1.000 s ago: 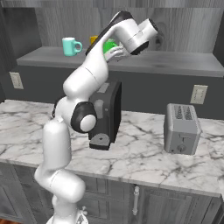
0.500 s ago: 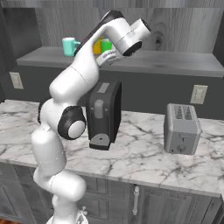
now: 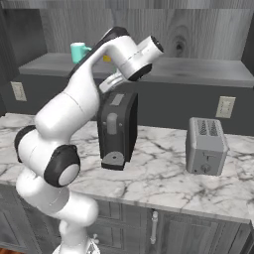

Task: Pick the mug on the counter and place it in the cabinet with the handle facing the right, like the mugs already inside.

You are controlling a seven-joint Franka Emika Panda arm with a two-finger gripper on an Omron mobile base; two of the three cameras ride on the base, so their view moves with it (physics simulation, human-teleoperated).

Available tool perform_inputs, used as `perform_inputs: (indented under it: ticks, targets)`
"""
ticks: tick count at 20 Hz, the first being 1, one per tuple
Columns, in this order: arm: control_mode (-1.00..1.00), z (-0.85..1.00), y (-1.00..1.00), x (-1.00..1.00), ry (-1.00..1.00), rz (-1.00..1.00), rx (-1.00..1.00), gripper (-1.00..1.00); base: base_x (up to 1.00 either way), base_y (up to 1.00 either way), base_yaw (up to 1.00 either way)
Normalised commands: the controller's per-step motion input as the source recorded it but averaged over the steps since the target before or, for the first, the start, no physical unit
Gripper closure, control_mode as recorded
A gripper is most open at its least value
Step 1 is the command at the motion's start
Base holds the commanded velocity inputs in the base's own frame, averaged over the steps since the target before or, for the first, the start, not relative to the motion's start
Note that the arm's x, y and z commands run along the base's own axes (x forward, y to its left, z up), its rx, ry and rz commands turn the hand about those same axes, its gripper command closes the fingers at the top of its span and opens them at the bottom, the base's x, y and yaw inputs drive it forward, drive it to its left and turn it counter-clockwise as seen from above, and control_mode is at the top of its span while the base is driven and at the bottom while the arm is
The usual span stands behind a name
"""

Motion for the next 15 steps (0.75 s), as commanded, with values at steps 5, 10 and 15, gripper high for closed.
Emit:
perform_inputs:
  ticks: [5, 10, 15]
  targets:
    - [-1.00, -0.39, 0.19, -0.73, -0.10, 0.00, 0.00, -1.00, 0.00, 0.00, 0.00]
    - [-1.00, -0.26, 0.09, -0.53, -0.06, 0.00, 0.00, -1.00, 0.00, 0.00, 0.00]
    - [-1.00, -0.26, 0.03, -0.37, -0.01, 0.00, 0.00, -1.00, 0.00, 0.00, 0.00]
